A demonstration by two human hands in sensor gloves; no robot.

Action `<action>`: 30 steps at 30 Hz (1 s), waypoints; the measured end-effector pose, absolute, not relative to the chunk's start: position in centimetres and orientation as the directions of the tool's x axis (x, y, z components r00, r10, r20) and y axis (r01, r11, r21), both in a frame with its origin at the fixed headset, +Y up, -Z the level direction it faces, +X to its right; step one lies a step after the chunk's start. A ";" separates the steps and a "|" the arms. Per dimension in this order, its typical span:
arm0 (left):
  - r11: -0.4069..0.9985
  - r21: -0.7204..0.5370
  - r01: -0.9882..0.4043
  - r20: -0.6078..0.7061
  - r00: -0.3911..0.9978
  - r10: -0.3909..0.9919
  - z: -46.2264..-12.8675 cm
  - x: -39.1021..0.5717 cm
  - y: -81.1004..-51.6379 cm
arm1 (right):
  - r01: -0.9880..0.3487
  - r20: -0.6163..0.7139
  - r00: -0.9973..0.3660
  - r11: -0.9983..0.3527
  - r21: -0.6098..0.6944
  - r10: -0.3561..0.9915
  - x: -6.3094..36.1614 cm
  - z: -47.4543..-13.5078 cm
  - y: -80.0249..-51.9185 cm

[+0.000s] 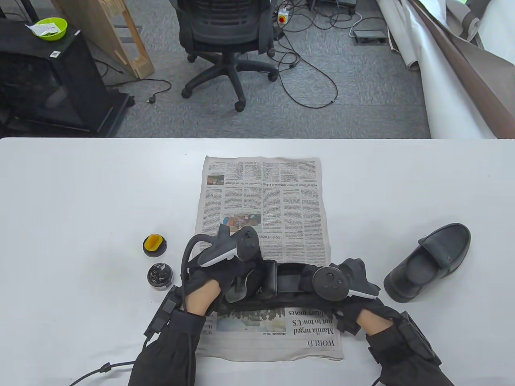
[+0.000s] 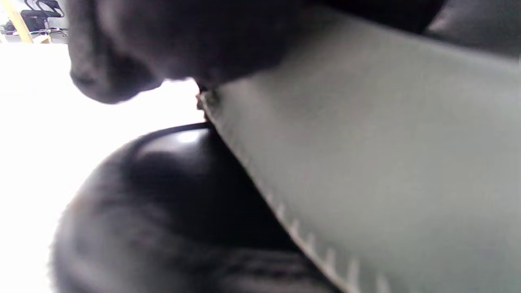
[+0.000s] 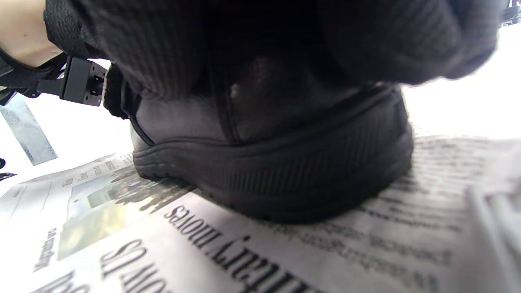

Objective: Dip and apply built-in sponge shoe polish on shoes

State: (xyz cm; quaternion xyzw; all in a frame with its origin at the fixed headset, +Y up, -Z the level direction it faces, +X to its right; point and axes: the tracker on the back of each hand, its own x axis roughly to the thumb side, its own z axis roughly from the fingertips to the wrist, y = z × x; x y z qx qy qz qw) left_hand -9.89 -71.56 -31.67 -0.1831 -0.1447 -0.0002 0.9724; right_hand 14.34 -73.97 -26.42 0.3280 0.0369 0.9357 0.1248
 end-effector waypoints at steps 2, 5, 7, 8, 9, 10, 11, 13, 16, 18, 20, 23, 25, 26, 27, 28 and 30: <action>0.927 -0.371 0.053 0.265 0.963 0.051 -31.8 -10.8 -71.6 | -0.210 0.604 -0.754 -0.966 0.150 0.258 14.4 -26.4 -74.0; 0.910 -0.409 0.062 0.224 0.974 0.034 -32.1 -12.5 -71.7 | -0.209 0.604 -0.755 -0.967 0.148 0.256 14.3 -26.4 -74.0; 0.900 -0.431 0.064 0.196 0.980 0.024 -32.1 -13.7 -71.7 | -0.209 0.605 -0.754 -0.967 0.148 0.256 14.4 -26.4 -74.0; 0.891 -0.447 0.076 0.181 0.983 0.008 -32.1 -14.3 -71.6 | -0.210 0.605 -0.754 -0.966 0.148 0.257 14.3 -26.4 -74.0; 0.891 -0.448 0.078 0.174 0.985 0.001 -32.1 -14.6 -71.5 | -0.210 0.605 -0.753 -0.966 0.149 0.257 14.4 -26.4 -74.0; 0.888 -0.454 0.078 0.162 0.987 -0.003 -32.1 -15.0 -71.5 | -0.211 0.605 -0.753 -0.966 0.149 0.258 14.4 -26.4 -74.0; 0.884 -0.460 0.084 0.149 0.989 -0.016 -32.1 -15.3 -71.3 | -0.211 0.605 -0.754 -0.966 0.148 0.257 14.4 -26.4 -74.0; 0.891 -0.440 0.111 0.143 0.988 -0.053 -32.1 -15.3 -70.9 | -0.210 0.604 -0.755 -0.967 0.147 0.256 14.4 -26.4 -74.0; 0.930 -0.344 0.126 0.182 0.981 -0.066 -31.8 -14.3 -69.8 | -0.210 0.603 -0.756 -0.967 0.145 0.255 14.4 -26.4 -74.0; 0.941 -0.332 -0.063 0.242 0.959 0.149 -31.5 -12.7 -69.3 | -0.211 0.603 -0.756 -0.967 0.145 0.256 14.4 -26.4 -74.0; 0.922 -0.370 -0.115 0.305 0.922 0.238 -31.5 -10.9 -69.2 | -0.212 0.603 -0.756 -0.966 0.146 0.257 14.4 -26.4 -74.0; 0.920 -0.372 -0.125 0.380 0.883 0.274 -32.0 -7.8 -69.5 | -0.214 0.602 -0.755 -0.966 0.145 0.258 14.4 -26.4 -74.0; 0.912 -0.395 -0.113 0.372 0.888 0.271 -32.6 -6.6 -70.0 | -0.216 0.602 -0.755 -0.965 0.146 0.260 14.4 -26.4 -74.0; 0.906 -0.413 -0.091 0.367 0.894 0.257 -32.9 -6.3 -70.3 | -0.216 0.602 -0.755 -0.965 0.146 0.260 14.4 -26.4 -74.0; 0.901 -0.430 -0.058 0.358 0.905 0.229 -33.2 -6.1 -70.5 | -0.215 0.602 -0.755 -0.966 0.145 0.258 14.4 -26.4 -74.0; 0.890 -0.451 -0.065 0.351 0.904 0.243 -33.5 -6.2 -70.6 | -0.214 0.603 -0.756 -0.966 0.143 0.257 14.4 -26.4 -74.0; 0.870 -0.487 -0.074 0.321 0.912 0.257 -33.7 -6.5 -70.7 | -0.215 0.604 -0.755 -0.966 0.144 0.257 14.4 -26.4 -74.0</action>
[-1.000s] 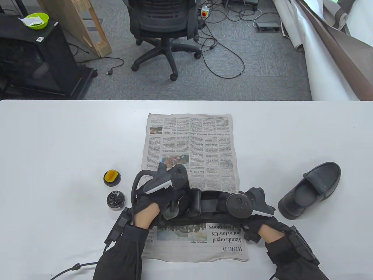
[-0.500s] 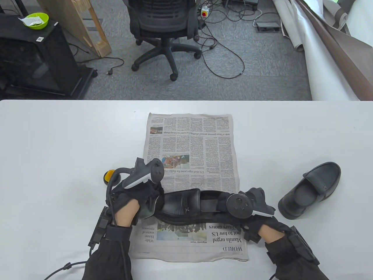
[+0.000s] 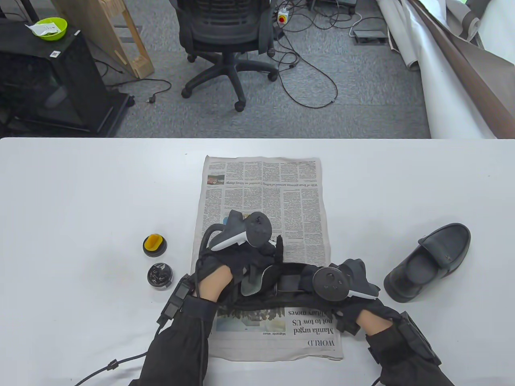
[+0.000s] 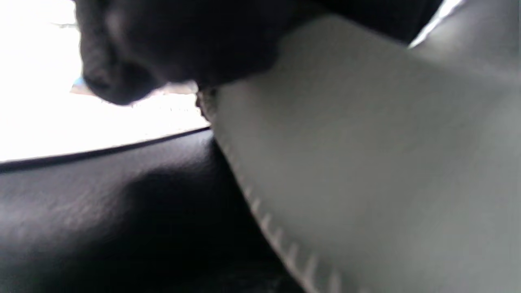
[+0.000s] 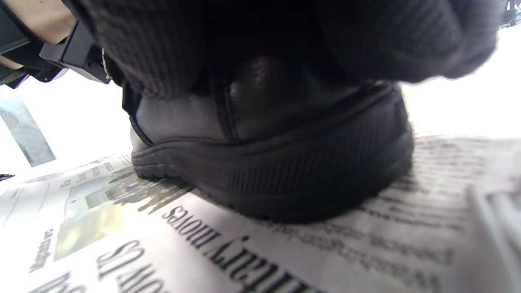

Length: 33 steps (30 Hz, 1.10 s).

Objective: Dip and apply built-in sponge shoe polish on shoes

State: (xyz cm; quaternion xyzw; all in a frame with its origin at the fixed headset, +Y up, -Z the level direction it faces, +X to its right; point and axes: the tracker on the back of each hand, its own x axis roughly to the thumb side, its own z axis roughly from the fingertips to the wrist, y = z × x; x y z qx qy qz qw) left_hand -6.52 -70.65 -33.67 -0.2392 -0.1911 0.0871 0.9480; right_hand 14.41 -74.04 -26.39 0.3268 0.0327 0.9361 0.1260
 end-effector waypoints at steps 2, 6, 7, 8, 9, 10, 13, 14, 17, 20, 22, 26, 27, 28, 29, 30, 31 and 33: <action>0.873 -0.487 -0.027 0.316 0.927 0.205 -33.9 -7.1 -70.7 | -0.214 0.604 -0.754 -0.966 0.144 0.257 14.4 -26.4 -74.0; 0.857 -0.514 -0.026 0.267 0.945 0.189 -33.8 -8.9 -71.2 | -0.211 0.606 -0.753 -0.967 0.144 0.254 14.4 -26.4 -74.1; 0.855 -0.518 -0.013 0.251 0.953 0.167 -33.7 -9.5 -71.5 | -0.213 0.607 -0.751 -0.966 0.148 0.259 14.4 -26.4 -74.1; 0.858 -0.514 0.005 0.236 0.962 0.136 -33.6 -10.2 -71.6 | -0.213 0.607 -0.751 -0.966 0.149 0.260 14.4 -26.5 -74.1; 0.859 -0.511 0.021 0.229 0.967 0.113 -33.5 -10.6 -71.6 | -0.213 0.607 -0.751 -0.966 0.150 0.260 14.4 -26.4 -74.1; 0.862 -0.502 0.067 0.217 0.975 0.050 -33.3 -11.2 -71.6 | -0.211 0.607 -0.752 -0.966 0.148 0.257 14.4 -26.4 -74.0; 0.859 -0.477 0.185 0.174 0.978 -0.113 -32.8 -12.6 -71.3 | -0.207 0.606 -0.754 -0.968 0.144 0.252 14.4 -26.4 -74.0; 0.853 -0.484 0.194 0.151 0.979 -0.137 -32.5 -13.2 -71.3 | -0.207 0.606 -0.755 -0.968 0.144 0.252 14.4 -26.4 -74.0; 0.862 -0.468 0.195 0.117 0.980 -0.158 -31.8 -14.4 -70.9 | -0.206 0.606 -0.755 -0.968 0.144 0.251 14.4 -26.4 -74.0; 0.927 -0.329 0.182 0.172 0.976 -0.131 -30.5 -13.9 -70.0 | -0.206 0.605 -0.755 -0.968 0.144 0.251 14.4 -26.4 -74.0; 0.967 -0.256 0.004 0.213 0.976 0.053 -29.2 -12.5 -69.9 | -0.207 0.605 -0.755 -0.967 0.146 0.253 14.4 -26.4 -74.0; 0.960 -0.162 -0.228 0.362 0.891 0.273 -27.4 -8.9 -69.6 | -0.206 0.606 -0.755 -0.968 0.145 0.252 14.4 -26.4 -74.0; 0.957 -0.126 -0.260 0.385 0.877 0.289 -27.1 -8.3 -69.6 | -0.206 0.605 -0.755 -0.968 0.144 0.251 14.4 -26.4 -74.0; 0.958 -0.083 -0.275 0.378 0.881 0.285 -26.8 -7.8 -69.5 | -0.206 0.605 -0.755 -0.968 0.143 0.250 14.4 -26.4 -74.0; 0.962 -0.052 -0.269 0.388 0.882 0.268 -26.6 -7.4 -69.5 | -0.207 0.606 -0.755 -0.968 0.143 0.252 14.4 -26.4 -74.0; 0.977 -0.036 -0.210 0.381 0.901 0.208 -26.7 -7.1 -69.7 | -0.210 0.605 -0.754 -0.967 0.147 0.256 14.4 -26.5 -74.0; 0.984 -0.068 -0.167 0.374 0.910 0.180 -26.9 -7.0 -70.1 | -0.210 0.605 -0.754 -0.967 0.147 0.256 14.4 -26.5 -74.0; 0.988 -0.054 -0.144 0.338 0.929 0.154 -27.0 -7.2 -70.8 | -0.208 0.606 -0.754 -0.967 0.145 0.253 14.4 -26.4 -74.0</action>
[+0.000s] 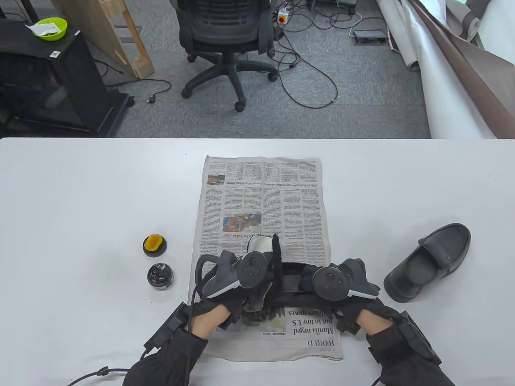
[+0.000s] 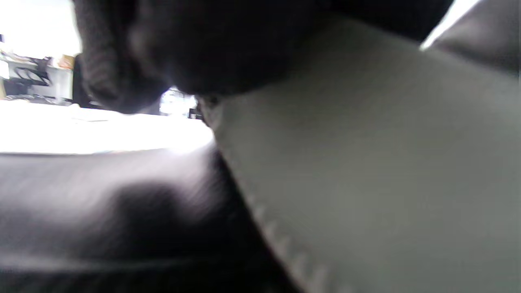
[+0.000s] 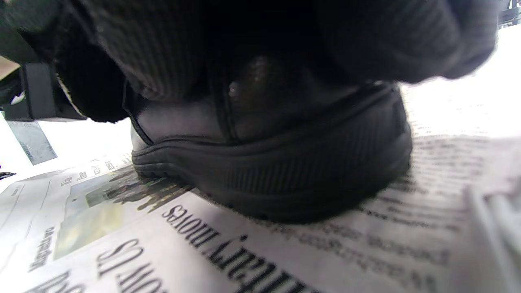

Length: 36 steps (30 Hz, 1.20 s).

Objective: Dip and apply built-in sponge shoe polish on shoes

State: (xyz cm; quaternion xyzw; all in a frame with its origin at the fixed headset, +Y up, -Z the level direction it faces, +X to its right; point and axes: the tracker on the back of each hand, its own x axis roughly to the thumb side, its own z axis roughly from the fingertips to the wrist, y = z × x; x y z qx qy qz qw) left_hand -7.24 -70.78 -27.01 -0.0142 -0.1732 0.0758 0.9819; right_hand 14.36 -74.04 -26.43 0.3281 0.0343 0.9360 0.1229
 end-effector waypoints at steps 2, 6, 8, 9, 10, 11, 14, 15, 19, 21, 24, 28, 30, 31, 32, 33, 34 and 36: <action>0.985 -0.118 -0.124 0.313 0.937 0.155 -27.3 -7.7 -70.8 | -0.204 0.606 -0.756 -0.969 0.142 0.248 14.3 -26.4 -74.0; 0.989 -0.146 0.012 0.290 0.957 0.031 -27.6 -9.2 -71.0 | -0.205 0.605 -0.756 -0.968 0.143 0.250 14.3 -26.4 -74.0; 0.981 -0.187 0.047 0.259 0.966 0.003 -27.9 -10.3 -71.1 | -0.205 0.604 -0.757 -0.968 0.142 0.249 14.3 -26.4 -74.0; 0.975 -0.213 0.060 0.243 0.970 -0.007 -28.1 -11.0 -71.1 | -0.205 0.604 -0.757 -0.969 0.141 0.248 14.4 -26.4 -74.0; 0.970 -0.229 0.078 0.226 0.974 -0.025 -28.3 -11.7 -71.1 | -0.205 0.604 -0.757 -0.969 0.141 0.248 14.3 -26.4 -74.1; 0.967 -0.240 0.089 0.218 0.975 -0.036 -28.4 -12.1 -71.1 | -0.206 0.604 -0.757 -0.968 0.141 0.249 14.3 -26.4 -74.1; 0.949 -0.304 0.085 0.170 0.985 -0.033 -28.9 -13.9 -71.1 | -0.205 0.603 -0.758 -0.969 0.141 0.248 14.3 -26.4 -74.1; 0.944 -0.320 0.082 0.156 0.987 -0.032 -29.1 -14.4 -71.1 | -0.205 0.603 -0.758 -0.969 0.141 0.248 14.3 -26.4 -74.1; 0.955 -0.271 0.120 0.057 0.993 -0.108 -29.0 -16.0 -70.5 | -0.204 0.603 -0.758 -0.969 0.140 0.247 14.4 -26.4 -74.1; 0.982 -0.164 0.097 0.071 0.994 -0.086 -28.5 -15.7 -70.2 | -0.204 0.603 -0.759 -0.969 0.140 0.247 14.3 -26.4 -74.1; 0.976 -0.153 -0.153 0.187 0.966 0.181 -27.5 -13.9 -69.9 | -0.205 0.603 -0.759 -0.969 0.140 0.248 14.4 -26.4 -74.1; 0.960 -0.083 -0.269 0.300 0.911 0.281 -25.8 -9.9 -69.8 | -0.205 0.603 -0.758 -0.969 0.141 0.248 14.4 -26.4 -74.1; 0.965 -0.012 -0.262 0.314 0.915 0.252 -25.2 -8.5 -70.1 | -0.206 0.603 -0.758 -0.968 0.142 0.249 14.4 -26.4 -74.1; 0.965 0.005 -0.263 0.317 0.915 0.248 -25.0 -8.1 -70.2 | -0.206 0.603 -0.758 -0.968 0.142 0.250 14.4 -26.4 -74.1; 0.965 0.023 -0.263 0.309 0.919 0.243 -24.9 -7.6 -70.5 | -0.205 0.604 -0.757 -0.968 0.143 0.249 14.4 -26.4 -74.1; 0.969 0.033 -0.244 0.294 0.929 0.225 -24.8 -7.2 -70.6 | -0.205 0.604 -0.757 -0.968 0.143 0.250 14.4 -26.4 -74.1; 0.981 0.039 -0.192 0.274 0.946 0.174 -24.8 -7.0 -70.6 | -0.205 0.605 -0.757 -0.968 0.143 0.249 14.4 -26.4 -74.1; 0.988 0.024 -0.156 0.247 0.958 0.145 -25.0 -6.9 -70.3 | -0.203 0.605 -0.757 -0.969 0.144 0.248 14.4 -26.4 -74.1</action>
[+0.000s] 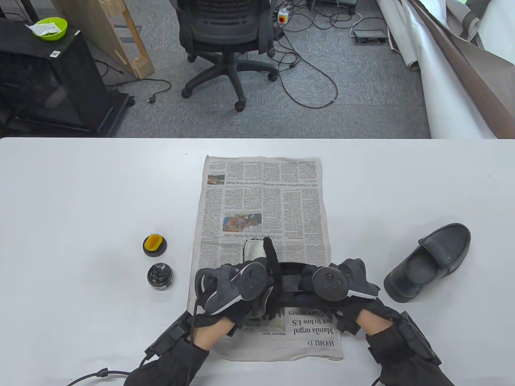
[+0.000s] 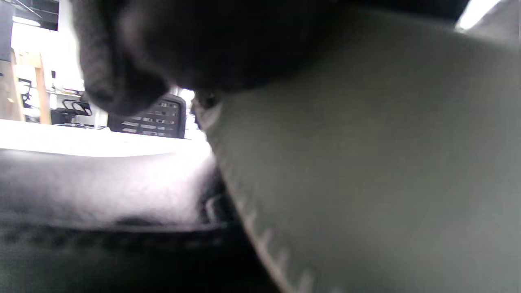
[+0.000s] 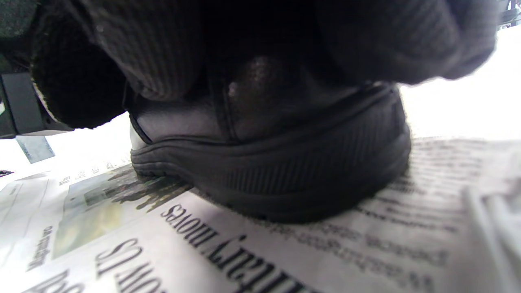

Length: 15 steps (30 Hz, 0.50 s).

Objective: Dip and apply built-in sponge shoe polish on shoes

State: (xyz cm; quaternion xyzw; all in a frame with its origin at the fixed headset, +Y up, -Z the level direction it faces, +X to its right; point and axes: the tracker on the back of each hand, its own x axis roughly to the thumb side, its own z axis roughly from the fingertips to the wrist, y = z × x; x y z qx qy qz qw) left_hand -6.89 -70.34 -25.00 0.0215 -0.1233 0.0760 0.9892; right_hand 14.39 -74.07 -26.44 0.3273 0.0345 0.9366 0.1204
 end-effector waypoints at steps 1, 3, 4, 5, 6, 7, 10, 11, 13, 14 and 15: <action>0.990 -0.005 -0.139 0.233 0.963 0.136 -25.1 -7.0 -70.3 | -0.203 0.605 -0.757 -0.969 0.142 0.247 14.4 -26.4 -74.1; 0.995 -0.031 -0.099 0.222 0.970 0.104 -25.3 -7.6 -70.4 | -0.201 0.605 -0.758 -0.969 0.141 0.245 14.4 -26.4 -74.1; 0.996 -0.050 -0.075 0.216 0.973 0.084 -25.5 -7.9 -70.6 | -0.201 0.605 -0.758 -0.969 0.141 0.245 14.4 -26.4 -74.1; 0.996 -0.082 -0.037 0.209 0.977 0.054 -25.7 -8.4 -70.7 | -0.201 0.604 -0.758 -0.969 0.141 0.245 14.4 -26.4 -74.1; 0.993 -0.117 -0.016 0.198 0.979 0.039 -26.0 -9.0 -70.9 | -0.201 0.604 -0.759 -0.970 0.140 0.244 14.4 -26.4 -74.1; 0.990 -0.140 -0.011 0.194 0.980 0.038 -26.2 -9.5 -71.0 | -0.200 0.603 -0.759 -0.970 0.140 0.244 14.4 -26.4 -74.1; 0.975 -0.219 0.047 0.161 0.987 -0.012 -26.9 -11.1 -71.0 | -0.201 0.601 -0.761 -0.970 0.139 0.244 14.4 -26.4 -74.1; 0.969 -0.237 0.065 0.141 0.989 -0.032 -27.1 -11.6 -71.0 | -0.201 0.601 -0.761 -0.970 0.139 0.245 14.4 -26.4 -74.1; 0.959 -0.268 0.094 0.123 0.990 -0.062 -27.4 -12.5 -70.8 | -0.203 0.601 -0.760 -0.969 0.141 0.247 14.4 -26.4 -74.1; 0.957 -0.270 0.106 0.111 0.991 -0.078 -27.5 -12.7 -70.7 | -0.203 0.602 -0.760 -0.969 0.141 0.247 14.4 -26.4 -74.1; 0.955 -0.267 0.131 0.112 0.988 -0.104 -27.6 -13.1 -70.6 | -0.204 0.602 -0.759 -0.969 0.142 0.248 14.4 -26.4 -74.1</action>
